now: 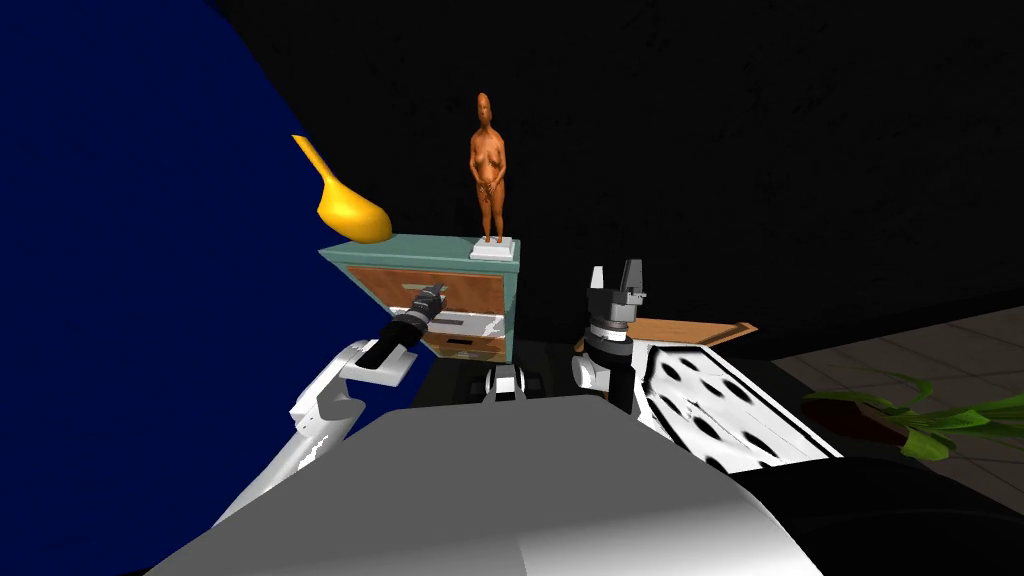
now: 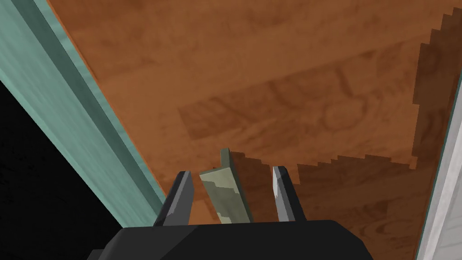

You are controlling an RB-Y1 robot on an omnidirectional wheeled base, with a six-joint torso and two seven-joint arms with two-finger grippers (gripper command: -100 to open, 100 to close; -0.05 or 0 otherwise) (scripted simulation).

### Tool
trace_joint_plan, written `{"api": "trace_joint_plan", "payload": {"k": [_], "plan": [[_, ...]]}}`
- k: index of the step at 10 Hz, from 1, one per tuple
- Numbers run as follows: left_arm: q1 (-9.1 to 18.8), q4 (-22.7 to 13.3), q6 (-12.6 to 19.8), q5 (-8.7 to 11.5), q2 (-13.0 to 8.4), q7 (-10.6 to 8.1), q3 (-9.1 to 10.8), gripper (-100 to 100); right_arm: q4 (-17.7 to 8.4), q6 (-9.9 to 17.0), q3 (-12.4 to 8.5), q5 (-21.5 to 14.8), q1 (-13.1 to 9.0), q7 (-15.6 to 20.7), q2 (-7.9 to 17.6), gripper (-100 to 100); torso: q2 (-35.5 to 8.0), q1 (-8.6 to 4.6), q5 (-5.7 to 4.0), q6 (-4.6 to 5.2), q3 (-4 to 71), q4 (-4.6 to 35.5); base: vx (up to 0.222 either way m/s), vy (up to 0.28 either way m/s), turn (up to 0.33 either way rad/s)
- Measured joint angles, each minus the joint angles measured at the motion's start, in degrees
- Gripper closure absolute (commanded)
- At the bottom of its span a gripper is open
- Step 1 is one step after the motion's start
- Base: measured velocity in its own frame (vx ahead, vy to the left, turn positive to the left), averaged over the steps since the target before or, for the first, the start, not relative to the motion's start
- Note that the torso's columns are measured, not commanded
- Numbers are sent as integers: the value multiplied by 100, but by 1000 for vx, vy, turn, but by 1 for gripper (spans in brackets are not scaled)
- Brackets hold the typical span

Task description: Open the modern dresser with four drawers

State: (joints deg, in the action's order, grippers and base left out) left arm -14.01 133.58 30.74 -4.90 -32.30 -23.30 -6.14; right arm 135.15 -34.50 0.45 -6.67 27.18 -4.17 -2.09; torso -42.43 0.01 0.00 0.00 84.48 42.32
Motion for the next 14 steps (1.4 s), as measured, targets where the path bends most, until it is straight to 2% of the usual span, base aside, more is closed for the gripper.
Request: {"api": "trace_joint_plan", "payload": {"k": [2,5,7,8,14], "plan": [[-58,142,-35,-25,-62,-64,-10,100,-1,1,0,0,-3,0,0,0,-20,31,16,-8,-17,-10,-185,34,29],[-157,244,19,-52,-120,-118,-62,100,-1,1,0,0,-1,0,0,0,47,-9,-7,2,29,-4,-142,6,41],[-216,326,-8,-65,-168,-156,-85,100,-1,1,0,0,-2,0,0,0,8,11,5,-2,4,-11,-196,51,35],[-245,366,-6,-73,-188,-171,-106,-100,-1,1,0,0,-2,0,0,0,8,13,7,-4,1,-10,-69,17,12],[-240,1151,726,31,-885,-751,96,-100,0,0,0,0,0,0,0,0,-1,5,1,0,-2,2,49,-7,3]]}}
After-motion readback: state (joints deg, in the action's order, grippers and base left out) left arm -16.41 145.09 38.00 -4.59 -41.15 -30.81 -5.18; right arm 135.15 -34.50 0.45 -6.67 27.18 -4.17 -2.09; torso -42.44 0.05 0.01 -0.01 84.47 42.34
